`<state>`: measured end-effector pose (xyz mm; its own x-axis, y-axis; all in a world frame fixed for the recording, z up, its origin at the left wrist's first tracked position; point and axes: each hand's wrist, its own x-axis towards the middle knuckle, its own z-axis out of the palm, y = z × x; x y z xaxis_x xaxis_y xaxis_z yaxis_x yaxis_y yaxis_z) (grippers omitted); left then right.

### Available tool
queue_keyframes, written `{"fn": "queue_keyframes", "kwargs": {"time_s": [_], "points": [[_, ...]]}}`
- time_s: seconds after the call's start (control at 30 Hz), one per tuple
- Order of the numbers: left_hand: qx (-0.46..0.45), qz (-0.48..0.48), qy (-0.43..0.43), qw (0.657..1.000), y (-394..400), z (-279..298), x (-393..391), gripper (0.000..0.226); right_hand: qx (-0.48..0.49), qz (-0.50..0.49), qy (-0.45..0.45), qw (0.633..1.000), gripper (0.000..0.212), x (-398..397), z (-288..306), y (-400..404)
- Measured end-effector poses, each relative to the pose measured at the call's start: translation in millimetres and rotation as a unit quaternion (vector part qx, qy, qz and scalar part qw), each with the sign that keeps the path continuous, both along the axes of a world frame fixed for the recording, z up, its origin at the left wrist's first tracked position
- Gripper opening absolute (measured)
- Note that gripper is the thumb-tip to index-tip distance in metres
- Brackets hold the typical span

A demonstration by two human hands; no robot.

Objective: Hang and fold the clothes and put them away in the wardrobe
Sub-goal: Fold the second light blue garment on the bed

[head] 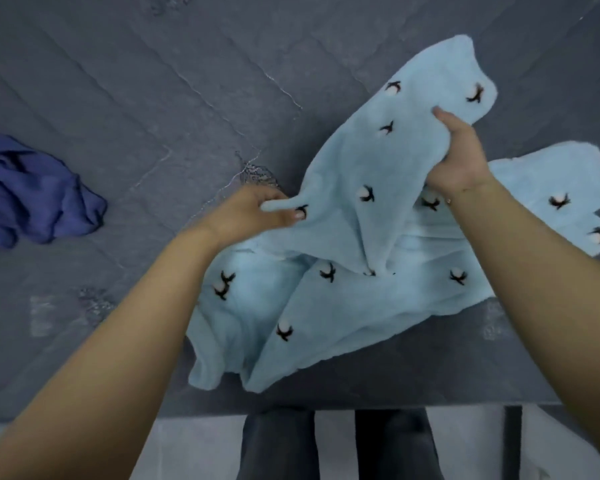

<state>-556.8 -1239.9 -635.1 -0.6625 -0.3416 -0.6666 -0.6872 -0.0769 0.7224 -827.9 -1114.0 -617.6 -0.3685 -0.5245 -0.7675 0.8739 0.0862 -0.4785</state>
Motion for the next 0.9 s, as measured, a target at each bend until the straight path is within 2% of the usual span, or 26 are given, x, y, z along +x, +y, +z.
{"fn": "queue_keyframes", "kwargs": {"time_s": [0.03,0.1,0.17,0.2,0.27,0.33,0.4,0.5,0.57,0.63,0.7,0.77,0.9], "points": [[0.017,-0.008,0.029,0.999,3,8,9,0.02,-0.033,-0.009,-0.001,0.999,0.043,4,11,8],[0.05,-0.017,0.086,0.995,13,21,31,0.037,-0.068,-0.018,0.01,0.997,0.045,19,34,34],[0.081,-0.015,0.083,0.993,22,23,53,0.058,-0.073,-0.025,0.049,0.996,0.046,38,50,69],[0.077,-0.023,0.064,0.995,27,20,63,0.06,-0.073,-0.03,0.067,0.995,0.046,48,55,89],[-0.005,-0.098,0.013,0.995,36,8,79,0.044,-0.057,-0.052,0.095,0.993,0.045,71,58,130],[-0.131,-0.208,-0.035,0.969,42,-5,91,0.031,-0.033,-0.078,0.094,0.992,0.043,95,50,169],[-0.165,-0.262,-0.08,0.947,51,-16,97,0.035,-0.009,-0.091,0.074,0.993,0.046,114,37,199],[-0.187,-0.312,-0.169,0.916,67,-18,90,0.058,0.021,-0.143,-0.012,0.989,0.069,124,21,215],[-0.261,-0.31,-0.147,0.902,79,-16,79,0.073,0.019,-0.197,-0.036,0.98,0.074,121,15,214],[-0.306,-0.273,-0.062,0.91,91,-12,66,0.084,-0.003,-0.219,-0.04,0.975,0.072,111,12,208],[-0.293,-0.26,0.004,0.92,103,-8,54,0.081,-0.03,-0.218,-0.047,0.974,0.071,97,17,199],[-0.249,-0.266,0.017,0.931,115,-4,45,0.065,-0.074,-0.19,-0.037,0.978,0.069,84,31,191],[-0.049,-0.172,0.001,0.984,111,9,42,0.041,-0.123,-0.179,0.015,0.976,0.058,56,54,197]]}}
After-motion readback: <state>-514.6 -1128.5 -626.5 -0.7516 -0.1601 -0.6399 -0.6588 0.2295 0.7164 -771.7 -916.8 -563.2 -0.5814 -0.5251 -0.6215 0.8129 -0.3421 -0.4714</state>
